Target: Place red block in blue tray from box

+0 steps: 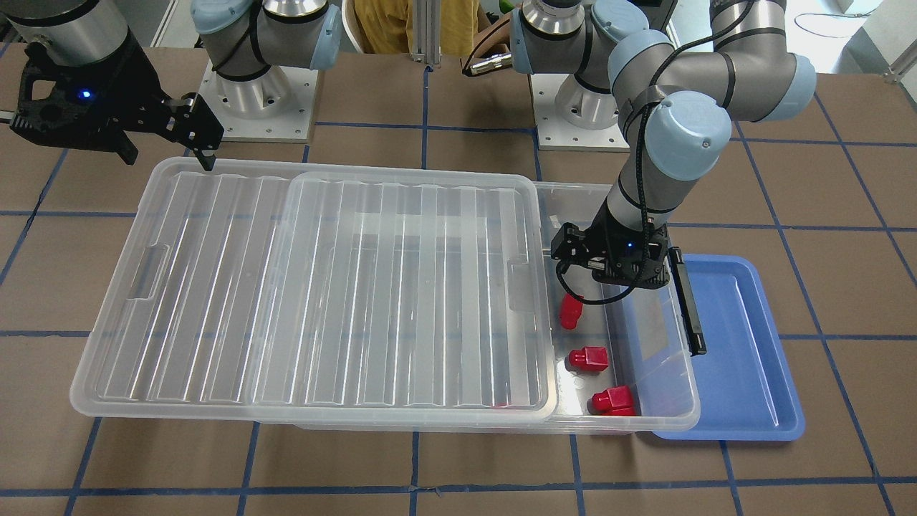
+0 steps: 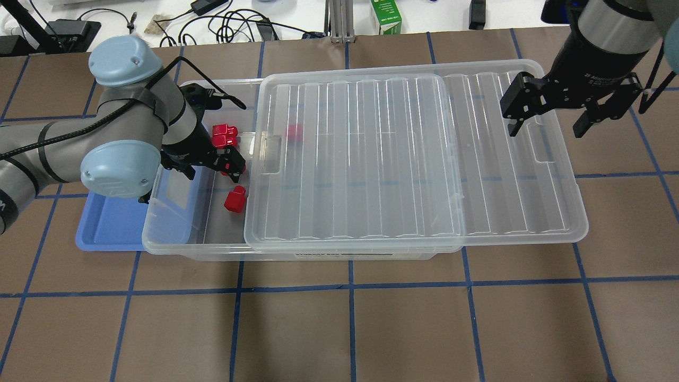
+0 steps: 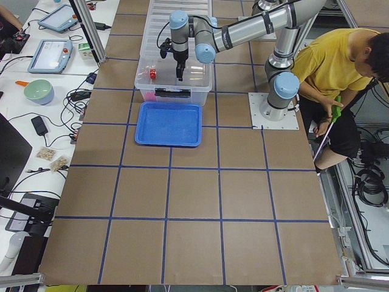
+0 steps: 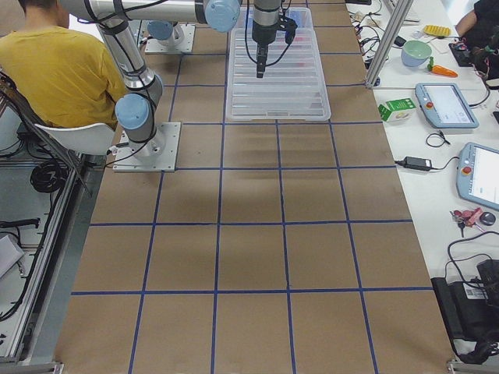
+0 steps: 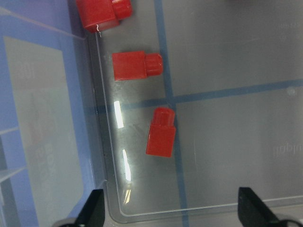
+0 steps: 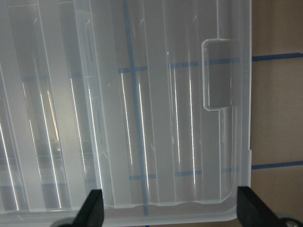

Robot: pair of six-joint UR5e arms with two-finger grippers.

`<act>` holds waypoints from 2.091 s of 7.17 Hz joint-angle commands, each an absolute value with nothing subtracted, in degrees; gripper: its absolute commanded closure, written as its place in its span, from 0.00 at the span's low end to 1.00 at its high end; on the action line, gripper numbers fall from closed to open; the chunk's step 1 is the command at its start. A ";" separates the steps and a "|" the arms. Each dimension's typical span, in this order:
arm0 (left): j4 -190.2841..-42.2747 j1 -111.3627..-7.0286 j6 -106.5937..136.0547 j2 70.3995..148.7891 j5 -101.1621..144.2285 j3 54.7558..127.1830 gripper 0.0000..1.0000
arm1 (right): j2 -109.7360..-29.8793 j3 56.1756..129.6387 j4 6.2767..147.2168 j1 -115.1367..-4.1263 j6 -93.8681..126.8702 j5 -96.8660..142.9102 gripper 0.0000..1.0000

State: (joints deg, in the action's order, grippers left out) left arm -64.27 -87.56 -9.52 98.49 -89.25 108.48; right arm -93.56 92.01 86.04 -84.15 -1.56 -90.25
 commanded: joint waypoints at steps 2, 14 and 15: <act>-62.05 -87.80 -9.49 101.07 -89.30 109.94 0.00 | -93.69 92.11 85.87 -84.64 -1.76 -90.87 0.00; -59.42 -87.19 -9.49 105.99 -87.10 112.76 0.00 | -93.60 92.81 86.92 -84.55 -1.49 -90.88 0.00; -58.81 -87.19 -9.49 106.61 -87.10 112.76 0.00 | -93.60 92.81 86.84 -84.55 -1.49 -91.05 0.00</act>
